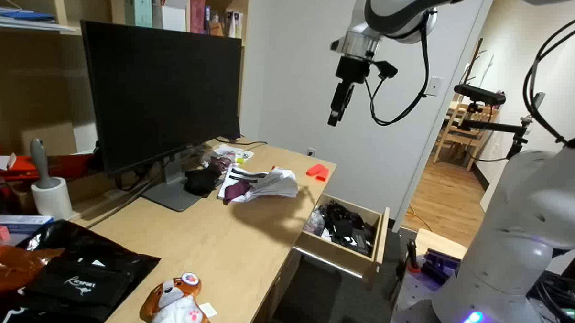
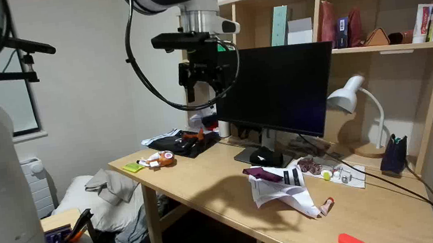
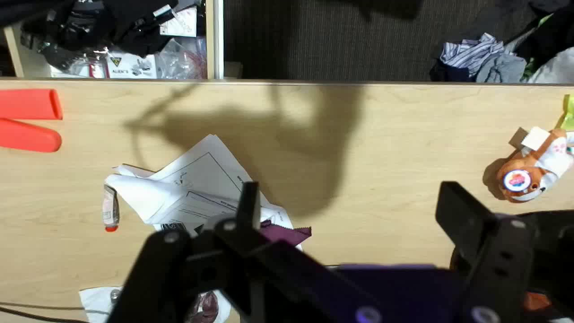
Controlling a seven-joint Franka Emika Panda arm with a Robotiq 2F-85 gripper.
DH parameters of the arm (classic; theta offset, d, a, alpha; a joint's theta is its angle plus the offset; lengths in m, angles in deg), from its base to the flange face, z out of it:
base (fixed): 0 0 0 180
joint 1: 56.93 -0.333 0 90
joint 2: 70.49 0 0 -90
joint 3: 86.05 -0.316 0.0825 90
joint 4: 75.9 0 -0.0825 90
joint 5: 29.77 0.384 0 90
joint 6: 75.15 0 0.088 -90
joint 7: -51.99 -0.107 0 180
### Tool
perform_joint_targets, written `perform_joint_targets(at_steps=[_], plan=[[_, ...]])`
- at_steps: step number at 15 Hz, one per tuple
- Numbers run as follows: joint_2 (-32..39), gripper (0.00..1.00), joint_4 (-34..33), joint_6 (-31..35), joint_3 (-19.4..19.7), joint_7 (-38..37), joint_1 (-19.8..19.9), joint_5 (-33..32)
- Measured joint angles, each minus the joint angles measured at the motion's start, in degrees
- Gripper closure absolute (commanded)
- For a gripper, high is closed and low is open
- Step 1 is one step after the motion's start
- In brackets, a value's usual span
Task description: Pick up the black object and put it in the open drawer.
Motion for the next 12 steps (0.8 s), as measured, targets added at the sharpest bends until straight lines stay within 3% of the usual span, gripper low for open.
perform_joint_targets(at_steps=[7, 9, 12], plan=[[2.1, 0.00, -0.4, 0.0, -1.2, -1.4, -0.4, 1.1], [6.2, 0.00, -1.7, 1.7, -3.5, -6.9, -1.2, 2.6], [15.5, 0.00, -5.1, 10.5, -8.2, -19.7, -1.9, 3.0]])
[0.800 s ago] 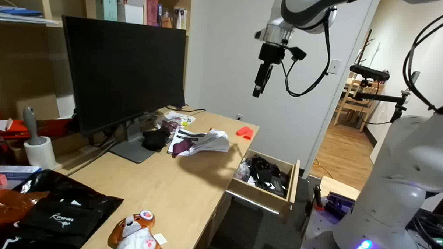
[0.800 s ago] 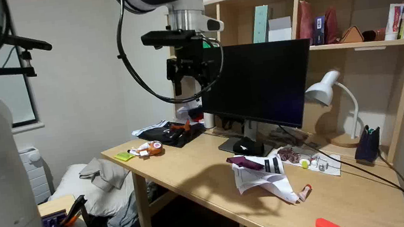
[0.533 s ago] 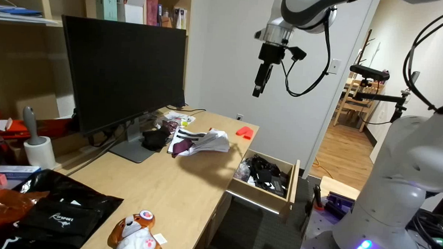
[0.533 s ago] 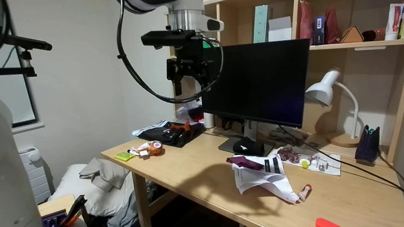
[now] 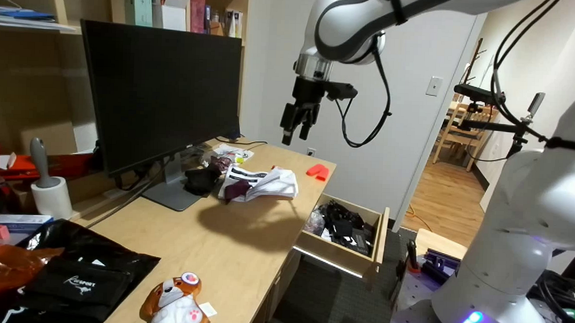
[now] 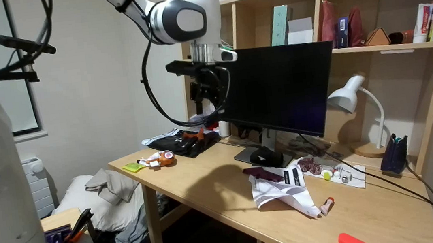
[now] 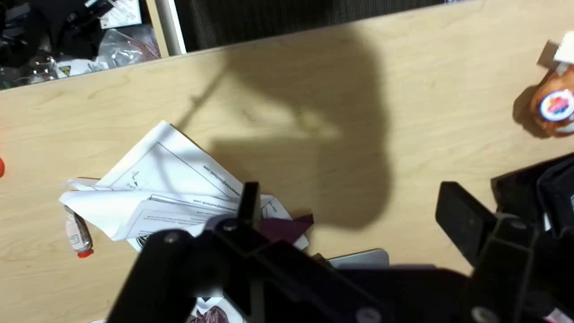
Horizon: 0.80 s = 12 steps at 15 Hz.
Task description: Pick up the black object and put it in the open drawer.
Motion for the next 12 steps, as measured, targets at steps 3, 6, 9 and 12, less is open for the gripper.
perform_joint_targets(at_steps=[3, 6, 9, 12], plan=[[11.2, 0.00, -5.7, 7.4, -2.4, -12.4, 0.0, -2.2], [22.9, 0.00, -13.7, 9.9, -1.5, -22.9, 0.1, -5.8], [32.8, 0.00, -21.9, 9.7, 0.6, -28.7, 0.1, -5.4], [35.5, 0.00, -24.8, 9.6, 0.9, -29.9, 0.1, -5.2]])
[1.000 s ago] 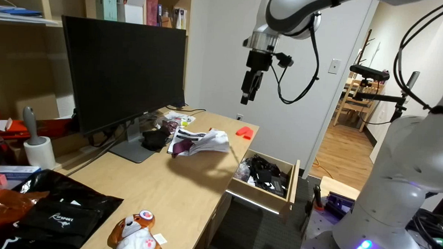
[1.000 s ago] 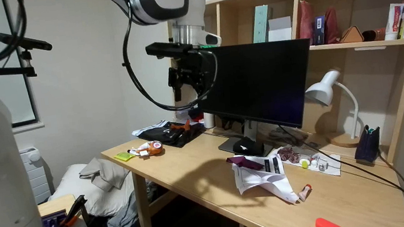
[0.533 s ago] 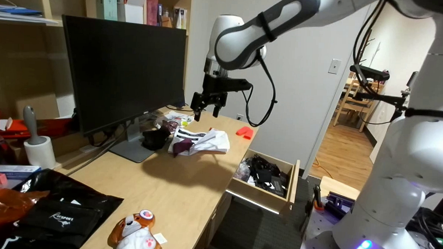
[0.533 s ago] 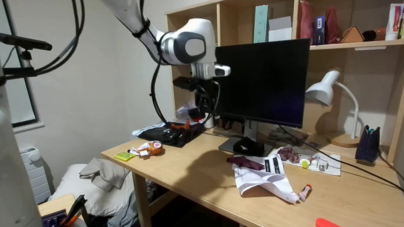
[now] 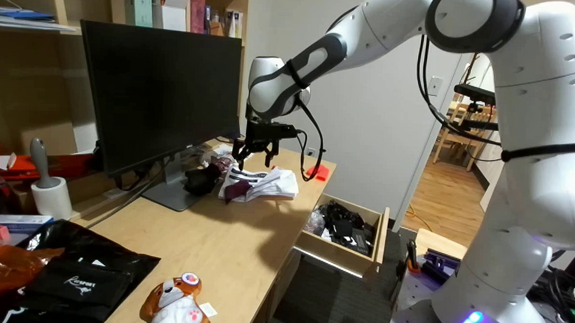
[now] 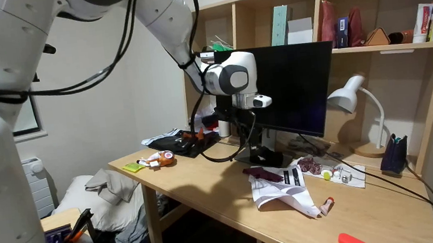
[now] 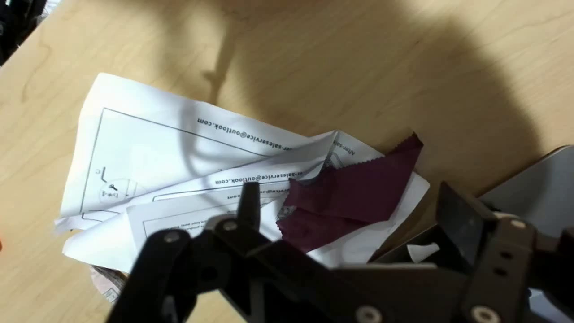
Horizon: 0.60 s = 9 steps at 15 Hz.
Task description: Pick up the black object and put it in the open drawer.
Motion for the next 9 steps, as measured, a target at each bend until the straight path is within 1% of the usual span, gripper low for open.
perform_joint_targets(at_steps=[3, 6, 9], plan=[[-0.1, 0.00, -0.3, -0.2, 0.0, -0.4, -0.1, 0.0], [1.2, 0.00, -1.4, 1.4, 2.4, -10.1, -2.8, -0.2], [5.5, 0.00, -5.6, 1.7, 3.6, -21.6, -5.8, -0.1]])
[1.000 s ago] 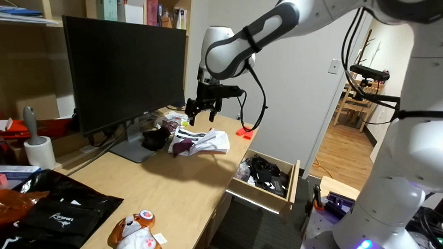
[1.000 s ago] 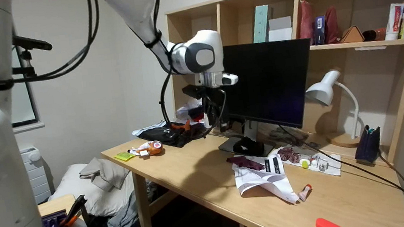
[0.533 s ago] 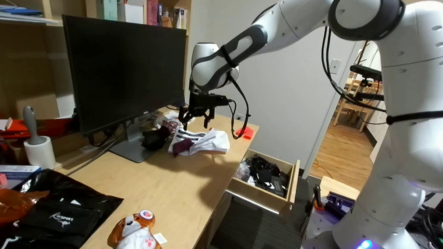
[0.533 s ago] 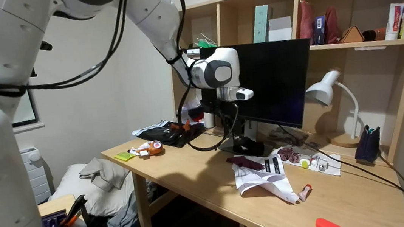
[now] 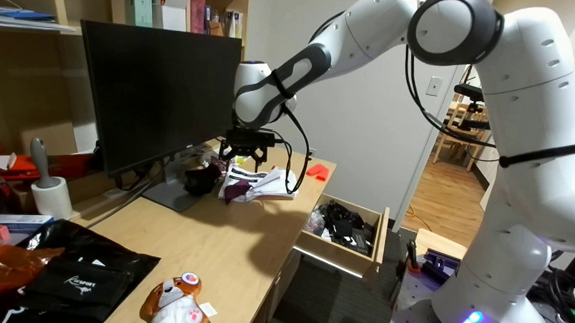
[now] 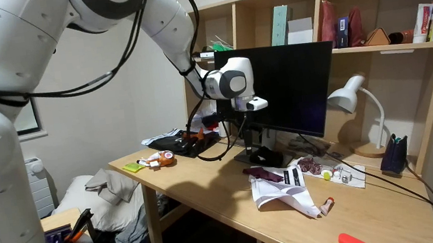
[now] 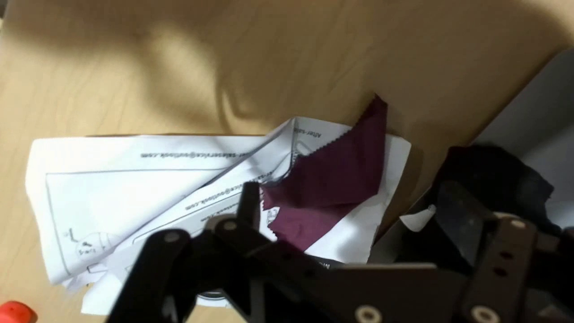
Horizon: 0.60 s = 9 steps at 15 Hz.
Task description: Pick up the black object and put it in the open drawer.
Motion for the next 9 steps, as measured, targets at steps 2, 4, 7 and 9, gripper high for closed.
perform_joint_targets(at_steps=[2, 4, 7, 9], plan=[[3.9, 0.00, -3.4, 0.1, 0.5, -7.5, -1.5, 0.0], [7.9, 0.00, -7.1, 0.1, 0.6, -14.2, -2.4, 0.5], [13.1, 0.00, -12.2, 1.5, 0.5, -22.0, -2.7, 2.6], [15.7, 0.00, -14.9, 3.5, 0.6, -26.5, -2.7, 3.8]])
